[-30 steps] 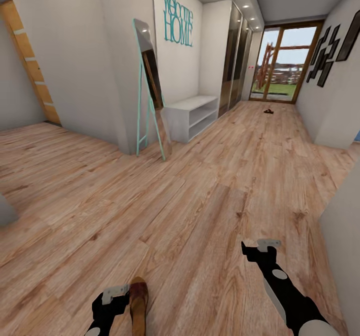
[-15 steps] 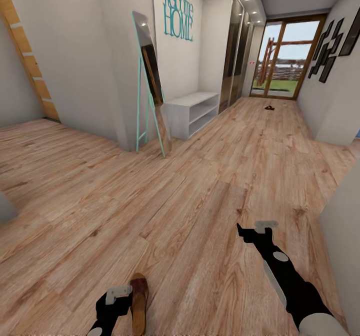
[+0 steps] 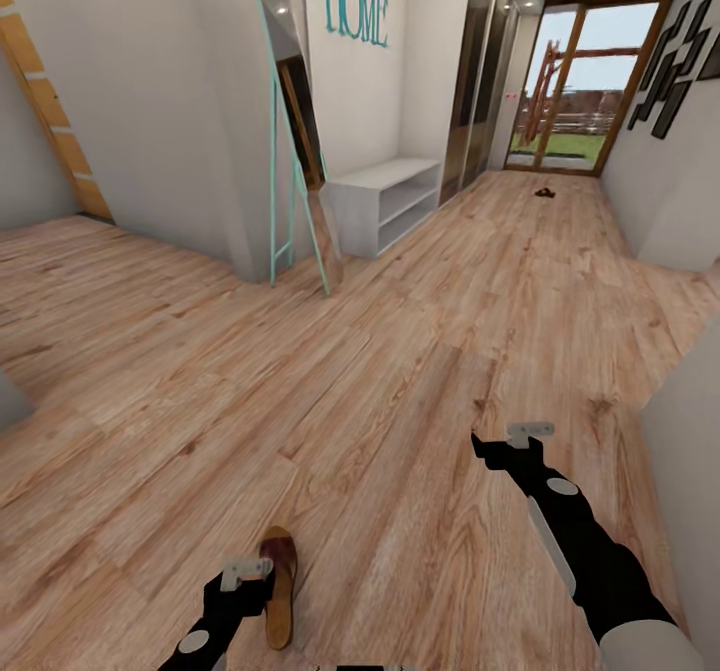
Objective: Pick up the two gym shoes and the two sandals from the corridor floor and place them onto the hallstand (shoe rack) in the corridor, making sure they are on the rack and not on the floor. Arrange them so the two gym shoes are next to each other and the two sandals are next to each other.
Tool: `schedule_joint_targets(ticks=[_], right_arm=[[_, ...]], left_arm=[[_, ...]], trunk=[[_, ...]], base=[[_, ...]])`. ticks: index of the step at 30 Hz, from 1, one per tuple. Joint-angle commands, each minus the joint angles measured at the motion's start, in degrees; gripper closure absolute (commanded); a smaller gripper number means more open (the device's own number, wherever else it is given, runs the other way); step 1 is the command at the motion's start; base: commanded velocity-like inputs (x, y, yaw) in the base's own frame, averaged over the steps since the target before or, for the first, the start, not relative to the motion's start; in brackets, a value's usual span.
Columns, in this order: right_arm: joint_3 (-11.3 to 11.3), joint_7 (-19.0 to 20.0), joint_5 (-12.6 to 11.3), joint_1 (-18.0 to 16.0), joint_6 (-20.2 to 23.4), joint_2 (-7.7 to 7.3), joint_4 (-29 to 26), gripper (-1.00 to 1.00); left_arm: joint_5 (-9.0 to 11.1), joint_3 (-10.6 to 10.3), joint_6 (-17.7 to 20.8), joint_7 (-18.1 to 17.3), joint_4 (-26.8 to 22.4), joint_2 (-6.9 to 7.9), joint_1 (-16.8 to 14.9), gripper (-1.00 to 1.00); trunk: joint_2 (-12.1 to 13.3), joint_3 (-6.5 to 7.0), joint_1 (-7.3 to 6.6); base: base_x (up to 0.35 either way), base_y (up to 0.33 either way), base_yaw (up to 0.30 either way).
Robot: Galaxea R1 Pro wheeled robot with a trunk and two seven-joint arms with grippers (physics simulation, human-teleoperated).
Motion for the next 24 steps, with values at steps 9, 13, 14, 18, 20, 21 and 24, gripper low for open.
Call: schedule_joint_targets(ticks=[9,13,14,18,20,21,24], right_arm=[[0.0,0.0,-0.3,0.0,0.3,0.01,-0.1,-1.0],[0.0,0.0,-0.3,0.0,0.3,-0.02,-0.2,-1.0],[0.0,0.0,-0.3,0.0,0.3,-0.03,-0.2,-1.0],[0.0,0.0,-0.3,0.0,0.3,-0.03,-0.2,-1.0],[0.0,0.0,-0.3,0.0,0.3,-0.02,-0.2,-1.0],[0.0,0.0,-0.3,0.0,0.3,-0.01,-0.2,-1.0],[0.1,0.0,-0.3,0.0,0.3,-0.02,-0.2,-1.0]], left_arm=[[-0.1,-0.1,-0.2,0.0,0.3,-0.02,0.1,-1.0],[-0.1,-0.1,-0.2,0.0,0.3,-0.01,0.1,-1.0],[-0.1,-0.1,-0.2,0.0,0.3,0.01,0.2,-1.0],[0.0,0.1,-0.3,0.1,0.3,0.09,0.2,-1.0],[0.0,0.0,-0.3,0.0,0.3,0.01,0.2,-1.0],[0.0,0.0,-0.3,0.0,0.3,-0.02,0.2,-1.0],[0.3,0.4,-0.4,0.1,0.0,-0.19,0.3,-1.0]], trunk=[[-0.1,-2.78,0.22],[-0.2,-4.03,0.32],[-0.2,-4.34,0.35],[-0.3,-5.58,0.45],[-0.3,-6.21,0.5],[-0.3,-6.52,0.53],[-0.3,-7.23,0.58]], base=[[0.0,0.0,0.002],[0.0,0.0,0.045],[0.0,0.0,0.058],[0.0,0.0,0.065],[0.0,0.0,0.069],[0.0,0.0,0.069],[0.0,0.0,0.069]])
